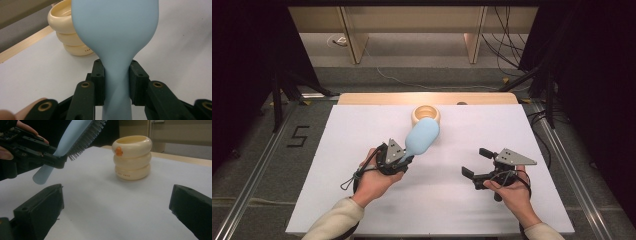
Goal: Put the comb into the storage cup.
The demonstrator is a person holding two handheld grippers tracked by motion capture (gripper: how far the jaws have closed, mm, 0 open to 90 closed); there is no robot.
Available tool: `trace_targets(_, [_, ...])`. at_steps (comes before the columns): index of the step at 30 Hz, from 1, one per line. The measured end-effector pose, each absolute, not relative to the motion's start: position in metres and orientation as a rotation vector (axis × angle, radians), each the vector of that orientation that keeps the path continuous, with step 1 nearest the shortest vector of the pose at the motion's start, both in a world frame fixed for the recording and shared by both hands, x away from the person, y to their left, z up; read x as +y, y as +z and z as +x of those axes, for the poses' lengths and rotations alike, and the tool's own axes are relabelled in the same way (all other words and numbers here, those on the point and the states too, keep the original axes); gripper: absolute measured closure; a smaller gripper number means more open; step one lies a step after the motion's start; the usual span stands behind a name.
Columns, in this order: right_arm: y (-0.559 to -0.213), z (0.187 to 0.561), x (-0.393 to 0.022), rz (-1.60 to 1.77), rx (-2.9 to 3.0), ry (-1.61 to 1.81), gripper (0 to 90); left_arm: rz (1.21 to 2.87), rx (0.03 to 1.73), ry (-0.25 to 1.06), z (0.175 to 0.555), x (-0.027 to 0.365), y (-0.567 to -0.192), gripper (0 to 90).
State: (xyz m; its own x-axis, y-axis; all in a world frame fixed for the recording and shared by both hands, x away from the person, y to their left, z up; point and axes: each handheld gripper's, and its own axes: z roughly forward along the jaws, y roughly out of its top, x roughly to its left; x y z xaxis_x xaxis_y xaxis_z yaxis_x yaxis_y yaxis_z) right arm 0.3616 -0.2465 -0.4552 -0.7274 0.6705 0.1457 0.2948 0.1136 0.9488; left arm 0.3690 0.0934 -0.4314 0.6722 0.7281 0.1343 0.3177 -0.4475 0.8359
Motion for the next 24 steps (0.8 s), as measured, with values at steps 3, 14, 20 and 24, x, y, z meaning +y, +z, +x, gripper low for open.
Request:
trace_targets(3, [-0.455,0.363,-0.244,0.941,2.078,1.653,0.5,2.042,0.807,0.619,0.369,0.093,-0.431,69.6])
trace_targets(14, [-0.452,0.367,-0.236,0.934,2.083,1.672,0.5,2.042,0.804,0.620,0.369,0.092,-0.432,69.6])
trace_targets(20, [-0.451,0.370,-0.232,0.931,2.078,1.684,0.5,2.039,0.804,0.624,0.369,0.092,-0.432,69.6])
trace_targets(24, [-0.450,0.371,-0.229,0.930,2.079,1.692,0.5,2.037,0.802,0.627,0.369,0.092,-0.433,69.6])
